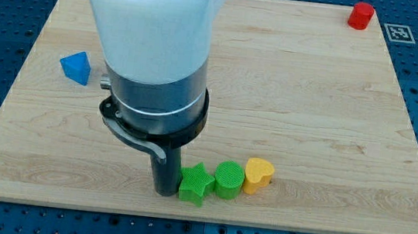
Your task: Slide the hexagon upwards
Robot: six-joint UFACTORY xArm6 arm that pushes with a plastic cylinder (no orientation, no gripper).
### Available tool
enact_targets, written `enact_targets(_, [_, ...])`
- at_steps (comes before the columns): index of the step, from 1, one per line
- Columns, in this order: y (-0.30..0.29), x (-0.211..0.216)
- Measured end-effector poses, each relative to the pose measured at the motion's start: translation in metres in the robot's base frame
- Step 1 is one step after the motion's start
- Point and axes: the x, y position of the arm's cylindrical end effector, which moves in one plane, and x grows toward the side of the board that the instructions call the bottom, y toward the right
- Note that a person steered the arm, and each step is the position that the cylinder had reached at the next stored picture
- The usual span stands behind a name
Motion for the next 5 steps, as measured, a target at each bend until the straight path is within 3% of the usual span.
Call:
enact_targets(3, [-0.014, -0.007])
enact_targets(5, [-0.042, -0.069])
